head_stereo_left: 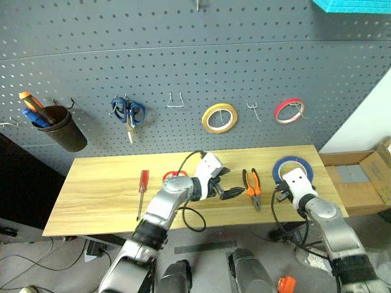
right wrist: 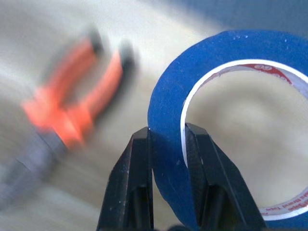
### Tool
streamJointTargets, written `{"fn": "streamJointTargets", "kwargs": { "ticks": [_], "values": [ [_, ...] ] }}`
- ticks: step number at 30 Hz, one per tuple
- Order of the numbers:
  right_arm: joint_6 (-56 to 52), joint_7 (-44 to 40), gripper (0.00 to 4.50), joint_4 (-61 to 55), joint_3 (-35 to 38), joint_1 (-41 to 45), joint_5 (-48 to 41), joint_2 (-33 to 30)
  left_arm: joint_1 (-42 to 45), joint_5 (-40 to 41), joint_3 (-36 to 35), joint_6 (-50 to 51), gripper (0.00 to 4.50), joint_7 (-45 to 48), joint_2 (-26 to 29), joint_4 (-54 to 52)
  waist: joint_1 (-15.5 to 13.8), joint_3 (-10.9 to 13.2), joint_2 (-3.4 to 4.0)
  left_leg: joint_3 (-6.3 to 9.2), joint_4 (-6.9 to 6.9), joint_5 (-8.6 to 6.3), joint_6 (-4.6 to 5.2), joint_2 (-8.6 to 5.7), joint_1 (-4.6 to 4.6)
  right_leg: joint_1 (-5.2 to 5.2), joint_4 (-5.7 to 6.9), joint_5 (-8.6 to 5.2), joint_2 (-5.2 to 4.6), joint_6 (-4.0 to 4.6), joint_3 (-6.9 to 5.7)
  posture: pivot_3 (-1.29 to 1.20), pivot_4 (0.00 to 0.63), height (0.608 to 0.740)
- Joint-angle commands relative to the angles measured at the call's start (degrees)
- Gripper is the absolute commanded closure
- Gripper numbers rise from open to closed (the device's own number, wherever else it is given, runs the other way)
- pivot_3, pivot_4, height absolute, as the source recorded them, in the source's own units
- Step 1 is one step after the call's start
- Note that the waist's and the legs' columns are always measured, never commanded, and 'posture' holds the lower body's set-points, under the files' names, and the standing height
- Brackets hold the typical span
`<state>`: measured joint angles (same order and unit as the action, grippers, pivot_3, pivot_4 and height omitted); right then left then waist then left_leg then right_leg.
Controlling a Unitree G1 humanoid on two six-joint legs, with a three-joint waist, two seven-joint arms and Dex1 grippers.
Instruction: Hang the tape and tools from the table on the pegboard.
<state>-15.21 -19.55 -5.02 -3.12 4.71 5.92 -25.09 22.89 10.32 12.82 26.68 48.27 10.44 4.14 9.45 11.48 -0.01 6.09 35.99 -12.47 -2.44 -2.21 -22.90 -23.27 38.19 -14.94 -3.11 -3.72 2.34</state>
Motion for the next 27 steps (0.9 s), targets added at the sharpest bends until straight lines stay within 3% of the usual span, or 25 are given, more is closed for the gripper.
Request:
{"fn": "streamJointTargets", "kwargs": {
  "ticks": [1, 4, 7, 10, 14, 25, 27],
  "values": [
    [8.9, 4.3, 4.09, -8.3, -4.6, 0.8, 7.3, 0.5, -3.0, 4.9, -5.5, 7.4, 0.00, -4.4, 1.4, -13.5, 0.1, -0.9, -0.13, -0.02, 0.03, -0.04, 0.08, -0.03, 0.00, 0.01, -0.03, 0.03, 0.01, -0.05, 0.04, -0.20, 0.048, 0.740],
    [12.1, 6.4, 4.09, -5.5, -6.5, 2.8, 9.4, 2.2, -4.3, 6.4, -8.1, 10.6, 0.00, -7.6, 2.0, -17.5, -0.1, -2.7, -0.68, -0.08, 0.09, 0.17, 0.21, -0.08, 0.12, 0.23, -0.18, 0.38, 0.01, -0.13, 0.01, -0.18, 0.032, 0.740],
    [16.6, 7.1, 4.09, -0.3, -7.7, 6.4, 10.4, 3.1, -3.6, 8.1, -10.5, 12.7, 0.00, -10.9, 1.5, -19.0, -0.1, -3.2, -1.05, -0.02, 0.08, 0.22, 0.28, -0.09, 1.05, 1.37, -0.56, 0.52, 0.04, 0.18, -0.12, -0.16, 0.020, 0.740],
    [20.5, 6.6, 4.09, 6.4, -8.1, 11.9, 10.3, 3.6, -1.7, 8.6, -11.2, 12.8, 0.00, -12.9, 0.8, -17.9, 0.0, -3.6, -1.10, 0.10, 0.04, 0.06, 0.02, -0.06, 1.18, 1.87, -1.21, 0.65, 0.05, 0.25, -0.16, -0.14, 0.011, 0.740],
    [21.9, 2.6, 4.09, 16.6, -6.4, 19.0, 5.3, 5.1, 1.2, 8.3, -10.2, 11.6, 0.00, -13.6, 0.6, -15.7, -0.1, -4.4, -1.23, 0.07, 0.09, 0.67, 0.65, -0.12, 1.16, 1.89, -1.26, 1.17, -0.01, 0.00, 0.02, -0.12, 0.003, 0.740],
    [20.4, -9.8, 4.09, 36.5, -2.6, 32.0, -3.9, 4.2, 4.1, 8.4, -9.8, 9.9, 0.00, -13.9, 1.1, -13.0, -0.6, -4.8, -1.18, -0.01, -0.18, 0.71, 0.67, -0.15, 1.05, 1.63, -1.23, 1.24, 0.13, -0.11, 0.01, -0.10, 0.004, 0.740],
    [20.0, -9.7, 3.36, 36.7, -2.2, 31.9, -4.3, 4.2, 3.7, 8.4, -9.5, 9.9, 0.00, -14.0, 1.1, -13.3, -0.8, -4.8, -1.18, 0.00, -0.18, 0.71, 0.67, -0.16, 1.02, 1.61, -1.23, 1.24, 0.13, -0.11, 0.00, -0.10, 0.007, 0.740]
  ]
}}
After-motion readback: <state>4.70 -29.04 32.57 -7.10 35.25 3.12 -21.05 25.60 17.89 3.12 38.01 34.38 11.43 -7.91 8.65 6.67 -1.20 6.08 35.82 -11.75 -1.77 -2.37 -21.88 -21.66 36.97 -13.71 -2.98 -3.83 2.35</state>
